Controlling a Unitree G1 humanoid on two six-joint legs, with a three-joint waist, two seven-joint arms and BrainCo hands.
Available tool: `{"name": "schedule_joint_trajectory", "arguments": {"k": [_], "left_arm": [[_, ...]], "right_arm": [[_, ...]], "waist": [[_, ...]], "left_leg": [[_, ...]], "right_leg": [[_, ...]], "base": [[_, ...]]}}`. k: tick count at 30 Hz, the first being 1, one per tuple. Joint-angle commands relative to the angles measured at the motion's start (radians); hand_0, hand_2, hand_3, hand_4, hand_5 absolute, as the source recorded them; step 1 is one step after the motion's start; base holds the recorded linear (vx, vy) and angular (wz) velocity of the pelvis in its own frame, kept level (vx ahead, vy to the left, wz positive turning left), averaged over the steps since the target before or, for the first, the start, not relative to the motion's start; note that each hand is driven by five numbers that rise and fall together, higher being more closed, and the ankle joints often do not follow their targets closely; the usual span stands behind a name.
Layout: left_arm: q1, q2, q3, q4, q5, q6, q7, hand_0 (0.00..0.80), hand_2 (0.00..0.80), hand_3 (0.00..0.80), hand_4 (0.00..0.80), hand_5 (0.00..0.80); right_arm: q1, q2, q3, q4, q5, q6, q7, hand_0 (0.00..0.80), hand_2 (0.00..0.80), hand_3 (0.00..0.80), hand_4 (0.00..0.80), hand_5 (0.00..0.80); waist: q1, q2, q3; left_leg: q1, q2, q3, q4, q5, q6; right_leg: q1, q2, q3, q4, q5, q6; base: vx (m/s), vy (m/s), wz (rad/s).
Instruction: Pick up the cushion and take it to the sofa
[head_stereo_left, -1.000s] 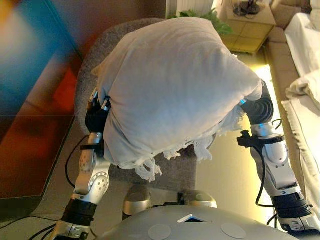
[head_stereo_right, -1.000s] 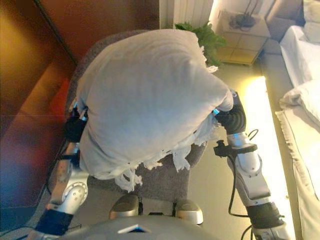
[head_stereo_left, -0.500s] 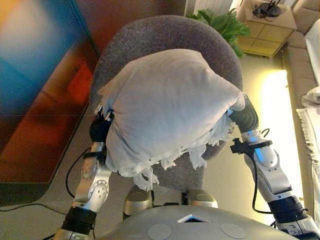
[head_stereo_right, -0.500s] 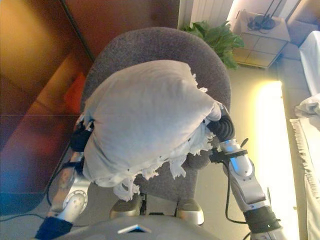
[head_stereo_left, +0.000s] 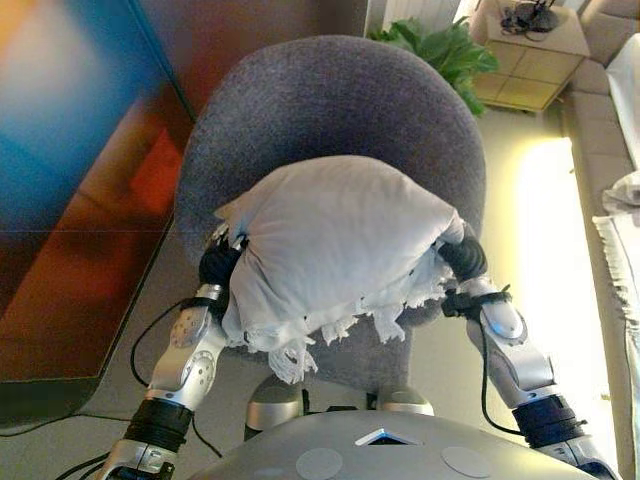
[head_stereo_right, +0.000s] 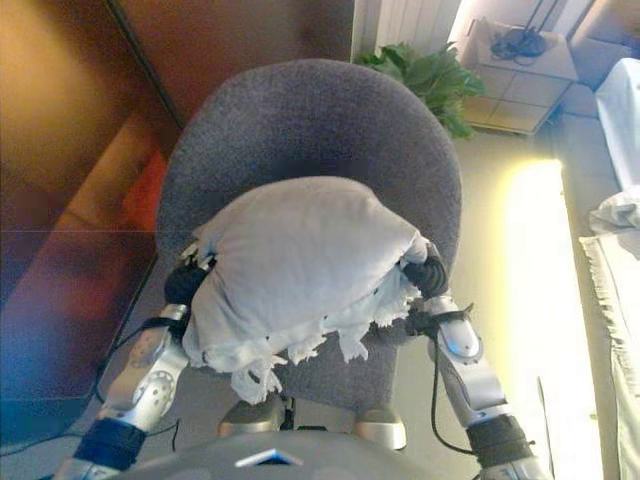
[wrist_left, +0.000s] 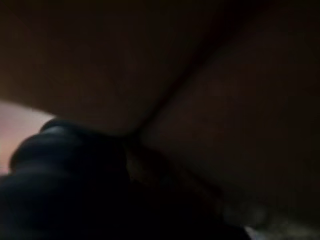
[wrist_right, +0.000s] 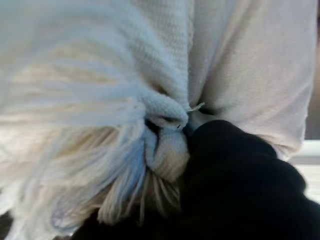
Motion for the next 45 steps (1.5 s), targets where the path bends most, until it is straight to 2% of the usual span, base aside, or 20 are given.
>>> {"name": "schedule_joint_trajectory", "arguments": {"k": [1, 6, 9, 12, 18, 26, 34, 38, 45], "left_arm": [[-0.183, -0.048, -0.065, -0.010, 0.038, 0.012, -0.034, 0.800, 0.800, 0.800, 0.800, 0.800], [-0.224, -0.070, -0.104, 0.108, 0.021, 0.180, -0.013, 0.800, 0.800, 0.800, 0.800, 0.800], [-0.235, -0.078, -0.117, 0.170, 0.015, 0.231, -0.009, 0.800, 0.800, 0.800, 0.800, 0.800], [-0.242, -0.079, -0.118, 0.205, 0.017, 0.269, -0.012, 0.800, 0.800, 0.800, 0.800, 0.800], [-0.286, -0.106, -0.145, 0.302, 0.031, 0.315, 0.013, 0.800, 0.800, 0.800, 0.800, 0.800], [-0.365, -0.144, -0.139, 0.423, 0.060, 0.358, 0.040, 0.800, 0.800, 0.800, 0.800, 0.800], [-0.489, -0.175, -0.151, 0.574, 0.046, 0.412, 0.069, 0.800, 0.800, 0.800, 0.800, 0.800], [-0.632, -0.179, -0.155, 0.718, 0.004, 0.417, 0.093, 0.800, 0.800, 0.800, 0.800, 0.800], [-0.823, -0.183, -0.121, 0.910, -0.148, 0.440, 0.100, 0.800, 0.800, 0.800, 0.800, 0.800]], "right_arm": [[-0.101, 0.029, 0.082, -0.058, 0.028, 0.004, -0.002, 0.800, 0.800, 0.800, 0.800, 0.800], [-0.135, 0.039, 0.097, 0.014, 0.072, 0.089, -0.019, 0.800, 0.800, 0.800, 0.800, 0.800], [-0.149, 0.037, 0.106, 0.055, 0.080, 0.161, -0.015, 0.800, 0.800, 0.800, 0.800, 0.800], [-0.156, 0.029, 0.109, 0.090, 0.114, 0.233, 0.009, 0.800, 0.800, 0.800, 0.800, 0.800], [-0.194, 0.033, 0.125, 0.219, 0.169, 0.330, 0.020, 0.800, 0.800, 0.800, 0.800, 0.800], [-0.301, 0.043, 0.122, 0.396, 0.174, 0.428, 0.006, 0.800, 0.800, 0.800, 0.800, 0.800], [-0.456, 0.040, 0.145, 0.550, 0.232, 0.484, 0.014, 0.800, 0.800, 0.800, 0.800, 0.800], [-0.656, 0.038, 0.166, 0.736, 0.273, 0.536, 0.046, 0.800, 0.800, 0.800, 0.800, 0.800], [-0.867, 0.045, 0.191, 0.946, 0.255, 0.521, 0.146, 0.800, 0.800, 0.800, 0.800, 0.800]], "waist": [[-0.001, -0.001, -0.006], [-0.010, 0.004, -0.002], [-0.012, 0.008, -0.004], [-0.013, 0.008, -0.011], [-0.001, 0.003, -0.018], [0.020, -0.013, -0.010], [0.033, -0.019, 0.004], [0.033, -0.016, 0.011], [0.024, -0.008, 0.023]], "left_leg": [[0.056, 0.033, 0.013, 0.008, -0.086, 0.021], [0.058, 0.038, 0.021, 0.004, -0.086, 0.017], [0.068, 0.044, 0.024, 0.004, -0.089, 0.013], [0.082, 0.048, 0.028, 0.004, -0.092, 0.010], [0.097, 0.057, 0.021, 0.004, -0.092, 0.000], [0.103, 0.066, 0.006, 0.004, -0.085, -0.013], [0.095, 0.071, -0.010, 0.005, -0.079, -0.023], [0.098, 0.070, -0.019, 0.004, -0.077, -0.030], [0.079, 0.070, -0.025, 0.004, -0.082, -0.038]], "right_leg": [[-0.041, -0.047, -0.009, 0.004, 0.082, 0.020], [-0.039, -0.047, -0.003, -0.009, 0.087, 0.022], [-0.033, -0.046, -0.002, -0.009, 0.083, 0.022], [-0.023, -0.044, -0.004, -0.009, 0.078, 0.021], [-0.004, -0.040, -0.011, -0.009, 0.070, 0.018], [0.008, -0.037, -0.020, -0.009, 0.070, 0.017], [0.001, -0.033, -0.024, -0.009, 0.075, 0.015], [-0.001, -0.029, -0.019, -0.009, 0.078, 0.012], [-0.023, -0.031, -0.018, -0.009, 0.072, 0.008]], "base": [[0.022, -0.008, -0.06], [0.017, -0.014, -0.12], [0.045, -0.015, -0.04], [0.076, -0.012, -0.01], [0.066, -0.011, -0.01], [0.040, -0.015, 0.01], [0.014, -0.003, 0.05], [0.017, 0.015, 0.06], [-0.049, 0.018, 0.01]]}}
